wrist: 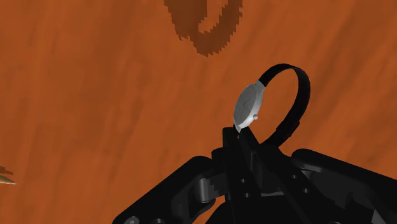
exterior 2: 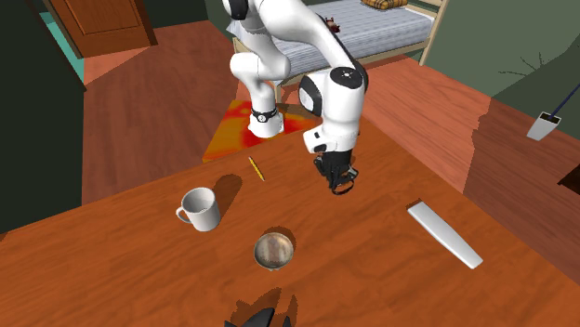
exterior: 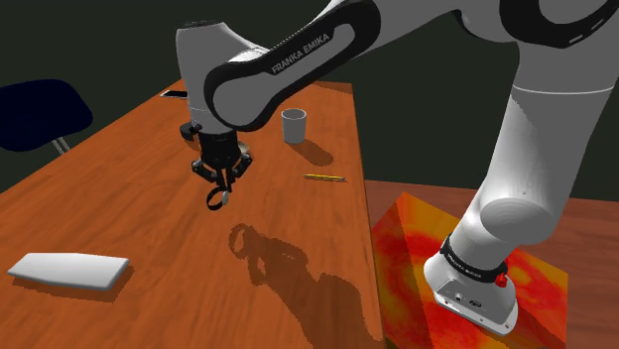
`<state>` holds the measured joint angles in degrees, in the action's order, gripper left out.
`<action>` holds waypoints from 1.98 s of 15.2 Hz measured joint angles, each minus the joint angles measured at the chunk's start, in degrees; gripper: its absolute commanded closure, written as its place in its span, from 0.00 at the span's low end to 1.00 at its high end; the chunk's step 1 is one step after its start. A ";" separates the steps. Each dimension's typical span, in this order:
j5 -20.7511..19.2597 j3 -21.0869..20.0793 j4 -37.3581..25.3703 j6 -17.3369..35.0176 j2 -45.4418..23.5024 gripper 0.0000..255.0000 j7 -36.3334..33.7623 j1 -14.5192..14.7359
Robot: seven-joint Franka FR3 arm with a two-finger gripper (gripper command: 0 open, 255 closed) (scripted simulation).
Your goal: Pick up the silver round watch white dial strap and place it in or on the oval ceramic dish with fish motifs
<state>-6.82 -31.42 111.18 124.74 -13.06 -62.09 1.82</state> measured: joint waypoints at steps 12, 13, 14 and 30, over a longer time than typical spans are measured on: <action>2.59 -0.63 -5.09 -8.24 3.75 1.00 1.63 -0.65; 2.77 -0.68 -5.59 -8.97 4.02 1.00 1.71 -0.67; 2.81 -0.69 -6.10 -9.50 4.05 1.00 1.77 -0.67; -2.72 5.97 -31.93 -19.51 -13.16 1.00 15.04 -5.95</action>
<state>-9.55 -25.46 79.25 105.23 -26.22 -47.05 -4.13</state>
